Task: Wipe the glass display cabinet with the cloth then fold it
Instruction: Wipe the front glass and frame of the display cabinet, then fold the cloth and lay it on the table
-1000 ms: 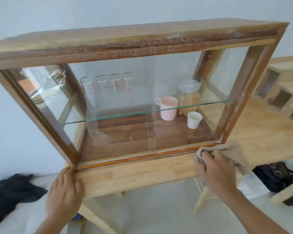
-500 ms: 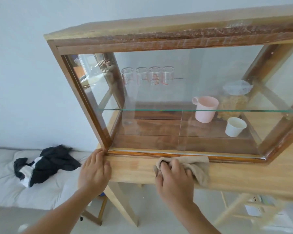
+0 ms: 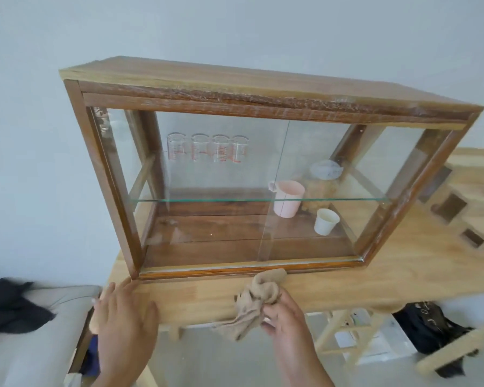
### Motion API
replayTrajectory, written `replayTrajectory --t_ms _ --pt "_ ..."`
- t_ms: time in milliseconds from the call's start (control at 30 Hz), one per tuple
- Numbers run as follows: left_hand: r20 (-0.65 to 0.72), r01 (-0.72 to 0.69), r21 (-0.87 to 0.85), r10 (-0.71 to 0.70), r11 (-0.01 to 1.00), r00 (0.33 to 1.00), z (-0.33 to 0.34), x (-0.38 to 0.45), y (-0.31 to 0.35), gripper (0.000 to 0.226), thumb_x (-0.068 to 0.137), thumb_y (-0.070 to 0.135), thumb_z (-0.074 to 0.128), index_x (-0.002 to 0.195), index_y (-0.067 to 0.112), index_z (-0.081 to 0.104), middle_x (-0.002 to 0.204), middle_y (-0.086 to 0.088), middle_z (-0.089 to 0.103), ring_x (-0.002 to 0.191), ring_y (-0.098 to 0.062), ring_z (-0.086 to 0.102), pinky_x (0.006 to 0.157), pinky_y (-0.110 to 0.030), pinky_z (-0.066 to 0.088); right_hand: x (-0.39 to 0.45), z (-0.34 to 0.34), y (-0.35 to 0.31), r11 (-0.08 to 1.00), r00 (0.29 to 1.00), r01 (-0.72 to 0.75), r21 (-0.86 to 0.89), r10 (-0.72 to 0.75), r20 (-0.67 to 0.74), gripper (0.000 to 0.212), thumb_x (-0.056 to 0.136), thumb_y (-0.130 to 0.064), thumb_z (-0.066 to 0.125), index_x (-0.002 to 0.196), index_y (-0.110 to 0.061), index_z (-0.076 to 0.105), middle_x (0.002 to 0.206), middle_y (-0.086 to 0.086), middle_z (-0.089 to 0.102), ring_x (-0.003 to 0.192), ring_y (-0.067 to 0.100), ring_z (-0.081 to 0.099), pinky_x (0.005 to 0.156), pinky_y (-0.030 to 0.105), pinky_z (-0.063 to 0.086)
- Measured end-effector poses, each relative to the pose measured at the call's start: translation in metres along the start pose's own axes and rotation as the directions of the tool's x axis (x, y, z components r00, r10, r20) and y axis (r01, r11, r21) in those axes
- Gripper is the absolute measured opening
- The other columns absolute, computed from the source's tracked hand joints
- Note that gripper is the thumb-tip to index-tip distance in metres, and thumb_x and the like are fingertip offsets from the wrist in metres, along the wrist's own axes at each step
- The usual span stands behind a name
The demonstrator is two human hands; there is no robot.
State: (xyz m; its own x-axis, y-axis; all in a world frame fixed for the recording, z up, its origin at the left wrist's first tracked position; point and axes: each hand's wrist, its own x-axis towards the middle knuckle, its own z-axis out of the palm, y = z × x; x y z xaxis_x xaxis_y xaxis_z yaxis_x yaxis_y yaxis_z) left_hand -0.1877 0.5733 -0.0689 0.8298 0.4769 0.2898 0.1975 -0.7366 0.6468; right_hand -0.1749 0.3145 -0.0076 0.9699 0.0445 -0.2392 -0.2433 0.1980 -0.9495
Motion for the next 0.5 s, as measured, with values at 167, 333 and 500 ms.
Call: replayTrajectory --t_ms 167,333,500 --pt "0.392 0.281 -0.586 -0.037 0.76 0.919 0.012 -0.075 0.097 0.056 0.067 0.072 0.064 0.104 0.03 0.072 0.099 0.011 0.08 0.106 -0.019 0.069 0.095 -0.021 0.045 -0.032 -0.017 -0.014 0.997 0.995 0.028 0.076 -0.02 -0.099 0.013 0.074 -0.022 0.065 0.063 -0.015 0.064 0.071 0.012 0.056 0.075 0.023 0.05 0.071 0.035 0.035" --pt "0.777 0.631 -0.524 0.019 0.573 0.629 0.033 -0.083 0.154 0.078 0.059 0.057 0.084 0.115 0.008 0.062 0.081 -0.005 0.083 0.079 -0.018 0.078 0.081 -0.029 0.056 -0.057 -0.051 -0.02 0.983 0.977 0.182 0.0 -0.181 -0.11 0.032 0.092 -0.037 0.069 0.081 -0.007 0.069 0.074 0.014 0.071 0.072 0.022 0.062 0.068 0.031 0.046" --pt "0.792 0.704 -0.522 -0.034 0.482 0.61 0.061 -0.097 0.173 0.08 0.052 0.036 0.102 0.121 0.019 0.065 0.088 -0.01 0.083 0.091 -0.028 0.076 0.09 -0.041 0.056 -0.071 -0.106 -0.036 0.972 0.95 0.235 0.006 -0.228 -0.215 0.023 0.094 -0.032 0.06 0.101 -0.011 0.07 0.093 0.024 0.075 0.084 0.022 0.071 0.082 0.038 0.057"
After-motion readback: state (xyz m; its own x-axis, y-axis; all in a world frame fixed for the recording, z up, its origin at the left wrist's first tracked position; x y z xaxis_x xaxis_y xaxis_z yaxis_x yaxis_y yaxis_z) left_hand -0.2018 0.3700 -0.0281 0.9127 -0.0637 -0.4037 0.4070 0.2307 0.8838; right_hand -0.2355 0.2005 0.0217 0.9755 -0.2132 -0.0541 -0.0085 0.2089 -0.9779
